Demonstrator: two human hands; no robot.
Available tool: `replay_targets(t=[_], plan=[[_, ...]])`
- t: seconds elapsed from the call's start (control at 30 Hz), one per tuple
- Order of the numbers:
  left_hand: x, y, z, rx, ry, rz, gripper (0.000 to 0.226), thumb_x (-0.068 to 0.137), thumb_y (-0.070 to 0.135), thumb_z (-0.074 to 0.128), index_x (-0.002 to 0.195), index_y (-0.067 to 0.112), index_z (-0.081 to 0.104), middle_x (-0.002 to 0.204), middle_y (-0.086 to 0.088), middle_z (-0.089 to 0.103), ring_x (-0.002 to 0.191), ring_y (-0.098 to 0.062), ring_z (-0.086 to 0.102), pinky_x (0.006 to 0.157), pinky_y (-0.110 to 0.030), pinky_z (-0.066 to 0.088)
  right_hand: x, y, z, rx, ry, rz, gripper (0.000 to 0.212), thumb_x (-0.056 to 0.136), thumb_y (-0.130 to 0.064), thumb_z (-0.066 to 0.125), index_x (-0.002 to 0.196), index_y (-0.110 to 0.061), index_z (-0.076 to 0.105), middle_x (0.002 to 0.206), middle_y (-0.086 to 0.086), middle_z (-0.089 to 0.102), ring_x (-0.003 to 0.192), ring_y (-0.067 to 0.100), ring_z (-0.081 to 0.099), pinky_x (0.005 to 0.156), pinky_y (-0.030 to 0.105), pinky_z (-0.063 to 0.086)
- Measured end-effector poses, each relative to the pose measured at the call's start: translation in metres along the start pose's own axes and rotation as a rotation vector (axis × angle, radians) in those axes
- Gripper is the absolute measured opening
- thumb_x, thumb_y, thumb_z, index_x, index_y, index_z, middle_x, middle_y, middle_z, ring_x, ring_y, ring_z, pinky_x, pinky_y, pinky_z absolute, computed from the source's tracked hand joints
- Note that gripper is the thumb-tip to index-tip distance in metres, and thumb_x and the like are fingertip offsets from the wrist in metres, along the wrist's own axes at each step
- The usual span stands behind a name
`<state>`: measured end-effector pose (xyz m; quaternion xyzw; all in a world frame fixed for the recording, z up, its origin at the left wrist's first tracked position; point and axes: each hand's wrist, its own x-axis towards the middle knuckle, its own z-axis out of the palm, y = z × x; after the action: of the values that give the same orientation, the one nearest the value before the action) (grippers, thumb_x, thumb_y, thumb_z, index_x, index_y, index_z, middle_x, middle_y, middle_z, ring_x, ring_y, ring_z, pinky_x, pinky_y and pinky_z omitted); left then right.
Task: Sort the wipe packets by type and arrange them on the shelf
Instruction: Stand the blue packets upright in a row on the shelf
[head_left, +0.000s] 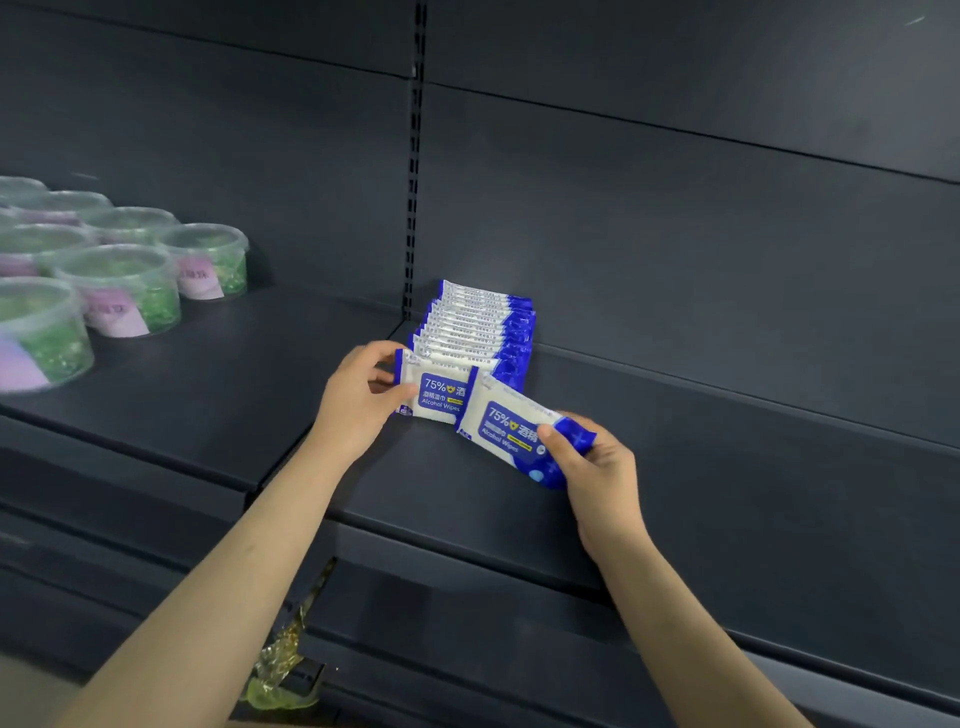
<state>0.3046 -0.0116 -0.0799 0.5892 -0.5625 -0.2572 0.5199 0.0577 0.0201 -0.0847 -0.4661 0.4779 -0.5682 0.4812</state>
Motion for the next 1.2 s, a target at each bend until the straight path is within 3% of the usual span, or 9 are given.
replay_targets(t=[0.13, 0.23, 0.3, 0.37, 0.5, 0.67, 0.93, 1.07, 1.2], plan=[[0.009, -0.007, -0.002, -0.025, -0.049, 0.006, 0.04, 0.089, 0.01, 0.068, 0.119, 0.035, 0.061, 0.113, 0.009, 0.065, 0.097, -0.002, 0.062, 0.081, -0.017, 0.048, 0.015, 0.008, 0.026, -0.29, -0.002, -0.179, 0.01, 0.088, -0.015, 0.075, 0.096, -0.021, 0.075, 0.099, -0.007, 0.07, 0.093, 0.007, 0.069, 0.08, 0.016, 0.051], [0.009, -0.011, -0.004, -0.268, -0.017, -0.047, 0.027, 0.098, 0.02, 0.058, 0.122, 0.03, 0.061, 0.108, 0.006, 0.068, 0.101, -0.009, 0.066, 0.095, -0.031, 0.053, 0.026, 0.014, 0.045, -0.447, 0.031, -0.287, 0.015, 0.086, -0.019, 0.077, 0.1, -0.013, 0.075, 0.098, -0.012, 0.061, 0.093, 0.006, 0.063, 0.079, 0.009, 0.046], [0.008, -0.015, -0.009, -0.382, -0.028, -0.109, 0.033, 0.095, 0.038, 0.059, 0.127, 0.028, 0.057, 0.117, 0.005, 0.067, 0.108, -0.01, 0.066, 0.098, -0.033, 0.051, 0.03, 0.017, 0.055, -0.519, 0.052, -0.323, 0.026, 0.086, -0.025, 0.077, 0.106, -0.009, 0.074, 0.1, -0.01, 0.058, 0.097, 0.008, 0.061, 0.082, 0.014, 0.049], [0.005, -0.018, -0.014, -0.269, -0.109, -0.111, 0.055, 0.083, 0.043, 0.07, 0.134, 0.033, 0.052, 0.127, 0.012, 0.061, 0.11, -0.005, 0.061, 0.095, -0.026, 0.049, 0.032, 0.019, 0.061, -0.555, 0.068, -0.334, 0.033, 0.085, -0.03, 0.078, 0.11, -0.01, 0.073, 0.101, -0.01, 0.055, 0.098, 0.012, 0.06, 0.086, 0.025, 0.052], [0.0, -0.018, -0.012, 0.121, -0.2, 0.02, 0.076, 0.083, 0.019, 0.077, 0.146, 0.037, 0.039, 0.126, 0.014, 0.053, 0.099, -0.004, 0.058, 0.078, -0.017, 0.045, 0.029, 0.017, 0.06, -0.522, 0.072, -0.305, 0.037, 0.081, -0.028, 0.081, 0.111, -0.026, 0.06, 0.105, -0.01, 0.055, 0.083, 0.005, 0.055, 0.073, 0.011, 0.046], [0.001, -0.016, -0.011, 0.089, -0.168, 0.007, 0.072, 0.085, 0.012, 0.074, 0.145, 0.035, 0.039, 0.124, 0.01, 0.057, 0.095, -0.004, 0.061, 0.078, -0.014, 0.047, 0.028, 0.017, 0.053, -0.424, 0.063, -0.217, 0.061, 0.079, -0.017, 0.083, 0.127, -0.026, 0.047, 0.105, -0.001, 0.06, 0.084, 0.01, 0.058, 0.071, 0.008, 0.046], [-0.002, -0.013, -0.008, 0.12, -0.145, 0.019, 0.072, 0.088, 0.011, 0.071, 0.148, 0.028, 0.036, 0.129, 0.006, 0.055, 0.094, -0.001, 0.061, 0.076, -0.011, 0.048, 0.027, 0.017, 0.055, -0.469, 0.033, -0.202, 0.058, 0.082, -0.012, 0.079, 0.127, -0.03, 0.046, 0.104, -0.003, 0.059, 0.086, 0.008, 0.059, 0.07, 0.008, 0.047], [-0.008, -0.01, -0.013, 0.04, -0.106, -0.057, 0.073, 0.085, 0.017, 0.075, 0.147, 0.027, 0.037, 0.132, 0.007, 0.054, 0.098, -0.001, 0.061, 0.073, -0.01, 0.047, 0.021, 0.013, 0.049, -0.364, 0.017, -0.126, 0.049, 0.083, -0.015, 0.079, 0.119, -0.032, 0.05, 0.106, -0.005, 0.061, 0.092, 0.008, 0.063, 0.082, 0.025, 0.056], [-0.03, -0.003, -0.018, -0.091, 0.021, -0.108, 0.056, 0.089, 0.025, 0.071, 0.139, 0.032, 0.048, 0.133, 0.011, 0.054, 0.105, -0.003, 0.06, 0.073, -0.013, 0.045, 0.008, 0.009, 0.036, -0.133, -0.008, -0.041, 0.034, 0.089, -0.022, 0.074, 0.116, -0.032, 0.057, 0.116, -0.002, 0.065, 0.107, 0.011, 0.064, 0.088, 0.022, 0.05]])
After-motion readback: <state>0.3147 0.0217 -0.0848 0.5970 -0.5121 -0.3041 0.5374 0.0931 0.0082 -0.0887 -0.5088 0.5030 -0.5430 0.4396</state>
